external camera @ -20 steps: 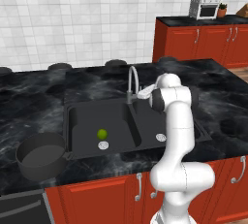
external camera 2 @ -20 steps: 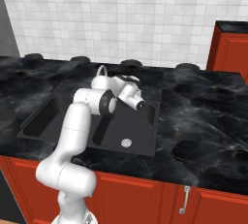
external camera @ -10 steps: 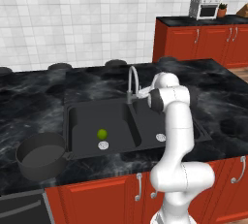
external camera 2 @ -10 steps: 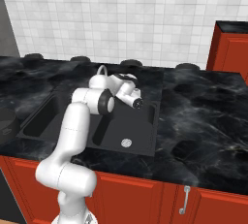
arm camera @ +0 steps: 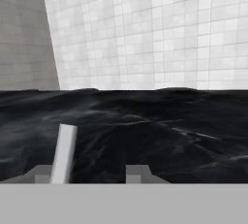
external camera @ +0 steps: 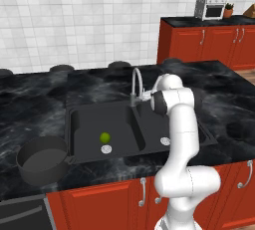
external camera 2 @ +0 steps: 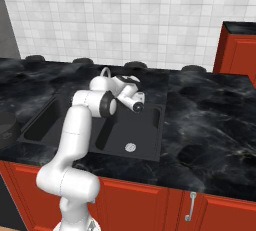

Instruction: Dump the lime from the pot into the sink. Then turn on the water and wash the lime. Then turn off the water and put the lime back in the pot.

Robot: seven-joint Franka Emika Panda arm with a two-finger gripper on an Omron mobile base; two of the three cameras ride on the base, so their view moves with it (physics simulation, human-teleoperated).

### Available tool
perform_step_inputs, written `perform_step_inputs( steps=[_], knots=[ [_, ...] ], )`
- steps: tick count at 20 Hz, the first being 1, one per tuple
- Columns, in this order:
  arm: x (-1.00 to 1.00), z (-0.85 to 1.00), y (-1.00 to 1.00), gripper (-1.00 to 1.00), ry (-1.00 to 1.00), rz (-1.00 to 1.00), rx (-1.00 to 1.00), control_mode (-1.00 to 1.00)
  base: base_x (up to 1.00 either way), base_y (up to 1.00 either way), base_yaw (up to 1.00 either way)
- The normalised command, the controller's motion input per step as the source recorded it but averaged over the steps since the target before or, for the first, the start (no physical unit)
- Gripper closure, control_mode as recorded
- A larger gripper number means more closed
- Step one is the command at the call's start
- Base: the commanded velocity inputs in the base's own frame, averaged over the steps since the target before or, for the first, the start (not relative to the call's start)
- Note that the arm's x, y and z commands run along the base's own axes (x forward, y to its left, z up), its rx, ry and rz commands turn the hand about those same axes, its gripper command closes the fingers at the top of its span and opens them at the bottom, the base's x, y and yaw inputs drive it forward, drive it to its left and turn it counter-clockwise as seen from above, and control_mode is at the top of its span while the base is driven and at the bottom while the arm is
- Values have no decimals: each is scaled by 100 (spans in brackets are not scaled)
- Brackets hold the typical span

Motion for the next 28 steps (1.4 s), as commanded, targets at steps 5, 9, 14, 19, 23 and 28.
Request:
perform_step_inputs(
  steps=[5, 9, 14, 19, 23, 28],
  knots=[
    [1, -5, -69, 100, 1, -12, 0, -100, 0, 0, 0],
    [2, -1, -85, 100, 2, -12, 0, -100, 0, 0, 0],
    [0, 0, -99, 100, 3, -11, 0, -100, 0, 0, 0],
    [0, 0, -100, 100, 4, -9, 0, -100, 0, 0, 0],
    [0, 0, -100, 100, 5, -7, 0, -100, 0, 0, 0],
    [0, 0, -100, 100, 5, -7, 0, -100, 0, 0, 0]
  ],
)
